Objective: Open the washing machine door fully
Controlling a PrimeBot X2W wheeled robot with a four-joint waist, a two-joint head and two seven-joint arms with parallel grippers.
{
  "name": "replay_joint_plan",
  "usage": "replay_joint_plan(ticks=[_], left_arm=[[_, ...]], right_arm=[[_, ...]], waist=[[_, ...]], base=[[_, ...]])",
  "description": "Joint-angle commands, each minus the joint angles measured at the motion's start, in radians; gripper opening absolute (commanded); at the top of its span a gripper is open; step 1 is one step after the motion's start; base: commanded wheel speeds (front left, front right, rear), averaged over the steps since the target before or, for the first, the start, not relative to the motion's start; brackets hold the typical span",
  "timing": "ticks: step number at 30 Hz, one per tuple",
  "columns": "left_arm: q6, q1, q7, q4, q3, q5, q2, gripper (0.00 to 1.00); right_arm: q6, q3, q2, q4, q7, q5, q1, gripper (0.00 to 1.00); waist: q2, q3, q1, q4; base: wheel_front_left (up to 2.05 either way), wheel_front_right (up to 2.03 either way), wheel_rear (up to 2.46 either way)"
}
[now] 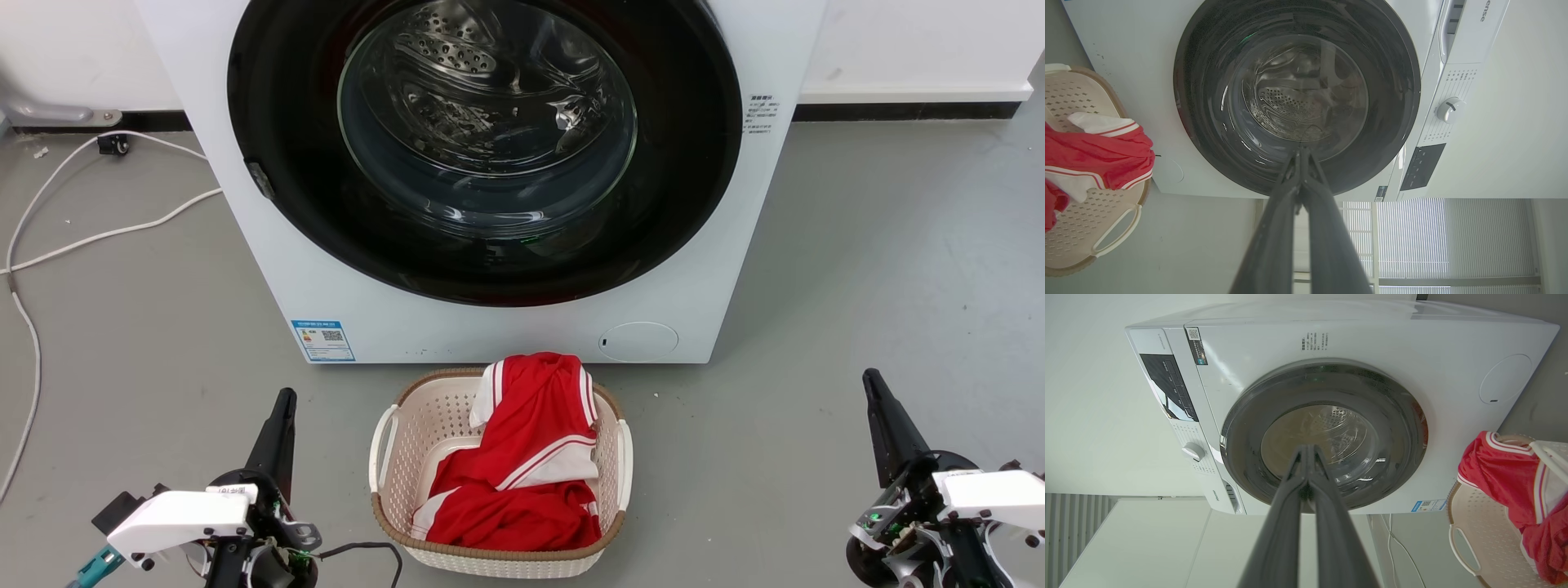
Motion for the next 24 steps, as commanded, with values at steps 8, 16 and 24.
replay_joint_plan(ticks=[8,16,24], left_arm=[[-0.003,-0.007,0.006,0.001,0.003,0.004,-0.002,0.00],[0.000,0.000,0.005,0.000,0.004,0.005,-0.003,1.00],[0.001,0.011,-0.019,0.001,-0.024,0.015,-0.008,1.00]], right_arm=[[0.000,-0.004,0.004,0.002,0.005,-0.007,-0.014,0.00],[0.000,-0.004,0.002,0.000,0.003,-0.002,0.000,1.00],[0.000,0.015,0.004,-0.005,-0.022,-0.014,0.019,1.00]], waist=[[0.0000,0.000,0.0000,0.000],[0.0000,0.000,0.0000,0.000],[0.0000,0.000,0.0000,0.000]], base=[[0.00,0.00,0.00],[0.00,0.00,0.00],[0.00,0.00,0.00]])
